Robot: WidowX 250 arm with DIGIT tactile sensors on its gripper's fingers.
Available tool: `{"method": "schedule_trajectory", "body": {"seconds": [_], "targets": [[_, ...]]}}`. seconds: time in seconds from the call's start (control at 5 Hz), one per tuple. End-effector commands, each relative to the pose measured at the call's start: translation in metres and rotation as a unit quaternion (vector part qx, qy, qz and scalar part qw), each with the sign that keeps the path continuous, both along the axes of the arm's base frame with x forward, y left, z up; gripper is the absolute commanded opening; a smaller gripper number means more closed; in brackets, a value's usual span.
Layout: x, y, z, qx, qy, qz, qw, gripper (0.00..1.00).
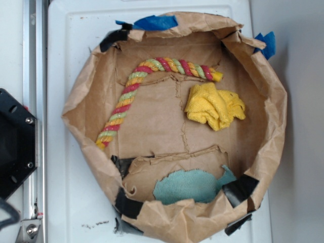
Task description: Grab the multicolored rope.
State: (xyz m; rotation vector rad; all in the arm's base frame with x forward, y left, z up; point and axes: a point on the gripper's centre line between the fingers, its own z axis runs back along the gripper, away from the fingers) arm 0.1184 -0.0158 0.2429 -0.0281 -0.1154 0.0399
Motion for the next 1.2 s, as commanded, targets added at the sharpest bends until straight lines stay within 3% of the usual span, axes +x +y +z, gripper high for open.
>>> {"method": "schedule_trajectory", "body": {"seconds": [0.0,0.4,1.0], "targets": [[0.000,0.000,0.000,0.000,0.000,0.000,1.000,1.00],[0.045,-0.003,-0.032,0.003,0.020,-0.063,0.998,1.00],[0.110,0.014,-0.057,0.016,-0.004,-0.121,0.993,1.00]]}}
